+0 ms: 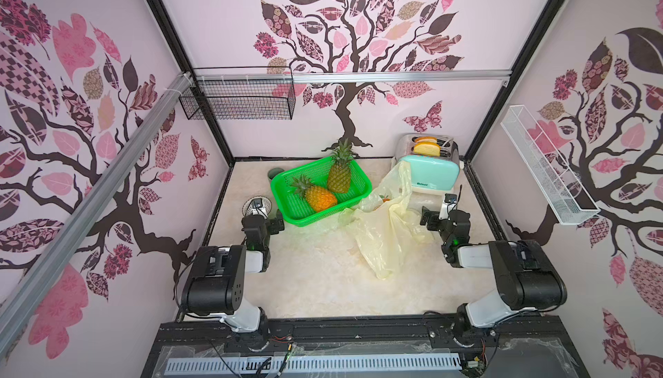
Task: Place the pineapple into a plastic bag & tie a knot
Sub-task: Pick up the plastic bag at the center of the board.
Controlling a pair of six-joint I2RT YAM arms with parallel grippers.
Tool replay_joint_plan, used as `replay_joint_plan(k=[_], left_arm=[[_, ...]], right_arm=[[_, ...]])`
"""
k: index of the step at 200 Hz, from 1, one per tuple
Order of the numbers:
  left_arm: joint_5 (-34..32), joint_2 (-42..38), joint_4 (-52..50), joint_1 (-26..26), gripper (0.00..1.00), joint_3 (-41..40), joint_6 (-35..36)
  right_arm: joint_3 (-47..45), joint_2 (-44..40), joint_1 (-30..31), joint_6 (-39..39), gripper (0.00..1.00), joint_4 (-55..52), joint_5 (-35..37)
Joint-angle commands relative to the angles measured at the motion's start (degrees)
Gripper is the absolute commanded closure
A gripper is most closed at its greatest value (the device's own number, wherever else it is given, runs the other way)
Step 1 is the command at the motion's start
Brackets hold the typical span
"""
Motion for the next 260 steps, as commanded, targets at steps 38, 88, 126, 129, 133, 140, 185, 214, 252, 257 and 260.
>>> replay_joint_plan(k=[38, 88, 126, 129, 133, 140, 185, 214, 252, 257, 260], left_arm=[[1.3, -0.5, 1.3, -0.2, 0.02, 0.0, 0.2], [1.4, -0.5, 1.3, -0.2, 0.02, 0.0, 0.0], [1.3, -0.7, 1.7, -0.1, 0.02, -0.2, 0.0], [1.2, -0.7, 1.9, -0.2, 0.02, -0.3, 0.0], [0.8, -0.8, 2.3, -0.2, 0.02, -0.6, -0.2], [-0.4, -1.1, 3.2, -0.2, 0.02, -1.2, -0.8], [-8.1, -13.9, -6.8, -0.2, 0.02, -2.3, -3.4], [-11.5, -24.2, -15.7, -0.1, 0.02, -1.7, -4.4], [-15.5, -33.8, -29.2, -0.1, 0.02, 2.5, -9.2], [-14.9, -34.6, -31.1, -0.1, 0.02, 3.3, -9.4], [-14.4, -35.0, -32.0, 0.0, 0.02, 3.8, -9.5]], right_arm=[[0.9, -0.1, 0.2, -0.4, 0.0, 0.4, 0.7], [0.9, -0.1, 0.2, -0.4, 0.01, 0.4, 0.7], [0.6, -0.2, 0.2, -0.4, 0.01, 0.6, 0.7], [0.5, -0.3, 0.2, -0.3, 0.0, 0.8, 0.8], [0.2, -0.4, 0.2, -0.4, 0.0, 1.3, 0.9], [-0.5, -0.7, 0.2, -0.2, 0.01, 2.3, 1.2], [-2.7, -12.1, 0.2, 0.7, 0.0, -2.2, 4.0], [1.6, -20.5, 0.1, 10.1, 0.01, -16.8, 8.2], [6.0, -25.4, -2.3, 20.0, 0.01, -34.1, 0.3], [6.5, -25.6, -2.3, 19.9, 0.01, -35.1, -1.8], [6.7, -25.7, -2.3, 20.0, 0.0, -35.5, -2.9]])
